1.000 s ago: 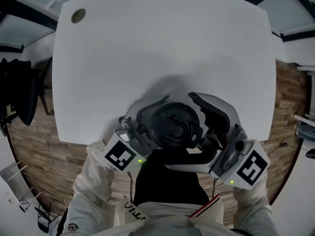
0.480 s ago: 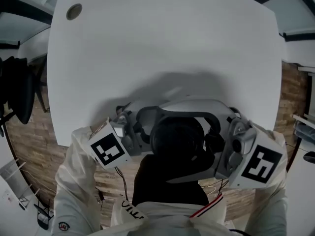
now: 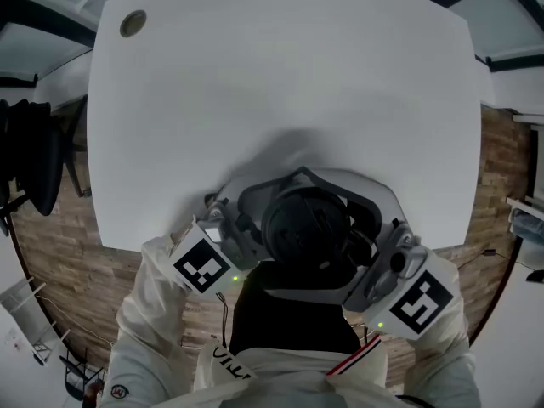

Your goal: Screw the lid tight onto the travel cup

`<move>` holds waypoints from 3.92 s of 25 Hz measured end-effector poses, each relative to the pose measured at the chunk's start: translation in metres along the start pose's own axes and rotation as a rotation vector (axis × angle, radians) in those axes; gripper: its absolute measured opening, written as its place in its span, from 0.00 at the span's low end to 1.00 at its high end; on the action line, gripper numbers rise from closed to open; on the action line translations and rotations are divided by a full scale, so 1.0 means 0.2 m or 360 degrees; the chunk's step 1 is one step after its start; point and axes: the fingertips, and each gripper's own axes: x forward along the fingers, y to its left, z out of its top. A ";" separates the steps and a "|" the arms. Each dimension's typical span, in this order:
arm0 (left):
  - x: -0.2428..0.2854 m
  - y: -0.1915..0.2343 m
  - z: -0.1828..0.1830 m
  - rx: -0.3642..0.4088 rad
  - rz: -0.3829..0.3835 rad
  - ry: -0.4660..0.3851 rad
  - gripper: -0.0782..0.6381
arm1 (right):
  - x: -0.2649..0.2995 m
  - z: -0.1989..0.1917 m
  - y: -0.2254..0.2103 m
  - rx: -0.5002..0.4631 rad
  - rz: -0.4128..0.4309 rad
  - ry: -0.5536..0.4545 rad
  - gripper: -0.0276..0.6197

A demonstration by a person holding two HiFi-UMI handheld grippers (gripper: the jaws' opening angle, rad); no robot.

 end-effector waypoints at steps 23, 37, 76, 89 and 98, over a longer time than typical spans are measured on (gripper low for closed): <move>0.02 0.03 0.06 -0.0108 0.0600 -0.0097 0.65 | -0.11 0.06 -0.07 0.0242 -0.0795 -0.0181 0.76; 0.03 0.02 0.03 -0.0047 -0.0164 -0.0030 0.65 | -0.06 -0.05 0.01 -0.0024 0.0442 0.0213 0.77; 0.01 0.04 -0.01 -0.0074 0.0526 0.0055 0.65 | -0.04 -0.03 -0.05 0.0031 -0.0680 -0.0015 0.76; -0.01 0.04 -0.06 -0.0087 0.0542 0.0182 0.65 | -0.03 -0.03 -0.04 -0.0020 -0.0565 -0.0043 0.76; -0.03 0.02 -0.08 -0.0080 0.0607 0.0225 0.65 | -0.05 -0.01 -0.02 -0.0028 -0.0512 -0.0035 0.76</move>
